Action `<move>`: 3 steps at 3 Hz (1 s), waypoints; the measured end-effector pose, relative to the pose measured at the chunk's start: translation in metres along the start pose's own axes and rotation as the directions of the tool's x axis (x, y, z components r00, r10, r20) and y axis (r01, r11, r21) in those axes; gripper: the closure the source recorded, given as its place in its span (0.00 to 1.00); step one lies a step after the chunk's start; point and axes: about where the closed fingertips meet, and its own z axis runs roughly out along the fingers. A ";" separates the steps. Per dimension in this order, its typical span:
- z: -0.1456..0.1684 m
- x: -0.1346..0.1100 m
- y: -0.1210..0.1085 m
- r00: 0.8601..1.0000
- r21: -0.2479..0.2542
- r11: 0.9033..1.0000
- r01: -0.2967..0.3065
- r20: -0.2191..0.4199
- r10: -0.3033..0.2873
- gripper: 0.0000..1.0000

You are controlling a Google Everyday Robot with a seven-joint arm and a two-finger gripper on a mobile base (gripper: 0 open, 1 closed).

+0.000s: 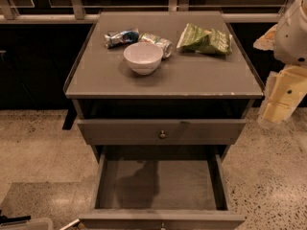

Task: Close middle drawer

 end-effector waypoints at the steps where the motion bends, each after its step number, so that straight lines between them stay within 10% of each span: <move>1: 0.000 0.000 0.000 1.000 0.000 1.000 0.000 0.000 0.000 0.00; 3: -0.017 -0.008 0.061 0.990 0.119 0.992 0.030 0.134 -0.046 0.00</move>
Offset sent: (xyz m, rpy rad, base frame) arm -0.0790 0.0325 0.0399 0.0669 -0.2166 0.0652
